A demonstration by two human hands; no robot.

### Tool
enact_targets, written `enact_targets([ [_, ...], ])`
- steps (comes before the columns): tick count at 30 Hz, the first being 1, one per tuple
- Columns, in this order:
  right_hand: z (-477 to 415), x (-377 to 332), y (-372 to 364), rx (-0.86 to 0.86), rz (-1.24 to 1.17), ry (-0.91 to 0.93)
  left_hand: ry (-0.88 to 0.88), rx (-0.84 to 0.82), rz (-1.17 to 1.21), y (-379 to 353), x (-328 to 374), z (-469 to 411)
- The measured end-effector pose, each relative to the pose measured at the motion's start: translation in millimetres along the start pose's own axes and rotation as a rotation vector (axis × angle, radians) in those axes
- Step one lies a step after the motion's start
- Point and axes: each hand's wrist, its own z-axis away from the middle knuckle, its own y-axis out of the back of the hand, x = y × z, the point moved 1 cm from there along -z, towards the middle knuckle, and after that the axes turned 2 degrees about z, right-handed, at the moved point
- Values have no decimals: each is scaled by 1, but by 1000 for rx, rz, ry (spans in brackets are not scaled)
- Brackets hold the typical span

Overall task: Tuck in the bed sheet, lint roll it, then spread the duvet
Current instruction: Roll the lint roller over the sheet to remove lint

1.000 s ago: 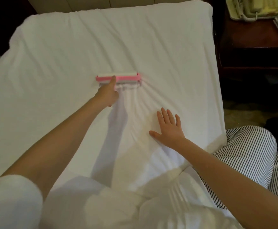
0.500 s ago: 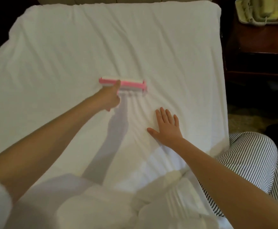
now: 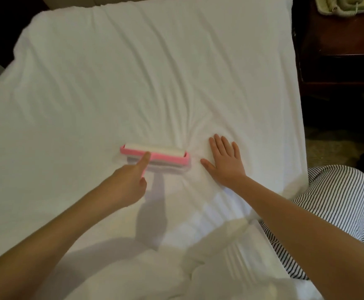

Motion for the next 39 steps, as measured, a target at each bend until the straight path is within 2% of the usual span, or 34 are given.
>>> enact_targets([
  [3, 2, -2, -2, 8, 0, 3, 3, 53, 23, 17, 8, -21],
  [9, 21, 13, -8, 40, -36, 23, -82, 285, 178, 62, 49, -143],
  [13, 42, 24, -23, 68, -24, 49, -85, 387, 244, 58, 69, -164],
  [17, 62, 27, -35, 115, -38, 19, -85, 312, 186, 22, 51, -94],
  [20, 65, 22, -34, 112, -80, 17, -58, 165, 81, -21, 21, -12],
  [23, 68, 19, -32, 109, -102, 41, -36, 80, 66, -38, 15, 19],
  [26, 73, 20, -37, 121, -113, 97, -63, 214, 59, -26, 26, -18],
  [29, 83, 21, -37, 119, -101, 118, -83, 334, 162, 1, 52, -79],
  [32, 95, 21, -39, 57, -67, 130, -56, 380, 250, 12, 80, -101],
  [35, 99, 23, -38, 33, -82, 140, -31, 288, 243, -6, 91, -64],
  [39, 100, 24, -40, -5, -61, 144, 17, 90, 72, -63, 59, 42],
])
